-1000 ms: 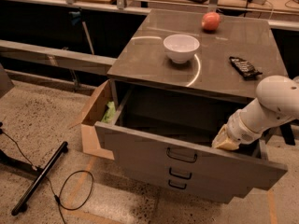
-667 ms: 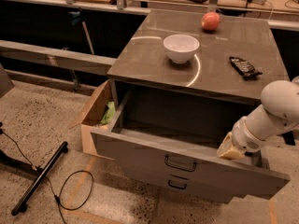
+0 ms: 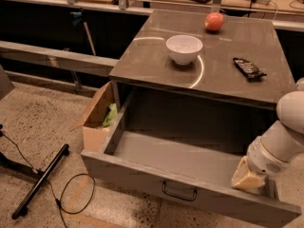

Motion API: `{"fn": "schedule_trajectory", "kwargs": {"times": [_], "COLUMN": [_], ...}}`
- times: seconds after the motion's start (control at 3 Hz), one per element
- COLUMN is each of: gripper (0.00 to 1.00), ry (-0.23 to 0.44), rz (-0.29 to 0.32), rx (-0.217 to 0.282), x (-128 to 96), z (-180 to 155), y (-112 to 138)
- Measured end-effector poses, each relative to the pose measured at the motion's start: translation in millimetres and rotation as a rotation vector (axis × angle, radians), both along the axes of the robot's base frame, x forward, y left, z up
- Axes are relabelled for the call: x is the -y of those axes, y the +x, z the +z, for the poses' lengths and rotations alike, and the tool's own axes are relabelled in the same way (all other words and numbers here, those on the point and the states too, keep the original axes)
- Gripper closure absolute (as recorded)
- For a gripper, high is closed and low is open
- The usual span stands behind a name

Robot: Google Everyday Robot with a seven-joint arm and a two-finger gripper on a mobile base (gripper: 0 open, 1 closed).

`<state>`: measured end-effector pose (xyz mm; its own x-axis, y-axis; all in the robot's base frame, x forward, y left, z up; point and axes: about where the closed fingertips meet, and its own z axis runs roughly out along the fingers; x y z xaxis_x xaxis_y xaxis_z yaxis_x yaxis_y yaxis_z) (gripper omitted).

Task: Open top drawer

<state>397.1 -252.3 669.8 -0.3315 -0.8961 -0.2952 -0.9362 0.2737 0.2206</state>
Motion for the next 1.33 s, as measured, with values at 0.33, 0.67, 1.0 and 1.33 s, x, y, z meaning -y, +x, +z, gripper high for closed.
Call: {"fn": "schedule_trajectory", "kwargs": {"times": [0.33, 0.67, 1.0, 1.33], "gripper": [1.0, 1.0, 1.0, 1.0], "ry": [-0.008, 0.002, -0.015, -0.04], "rz": [0.012, 0.034, 0.042, 0.024], "rx": [-0.074, -0.133, -0.118, -0.014], "x": [-1.8, -9.5, -14.8, -12.2], "z": [11.1, 23.8, 33.5, 48.4], "y": [-22.4, -33.6, -26.4, -2.0]}}
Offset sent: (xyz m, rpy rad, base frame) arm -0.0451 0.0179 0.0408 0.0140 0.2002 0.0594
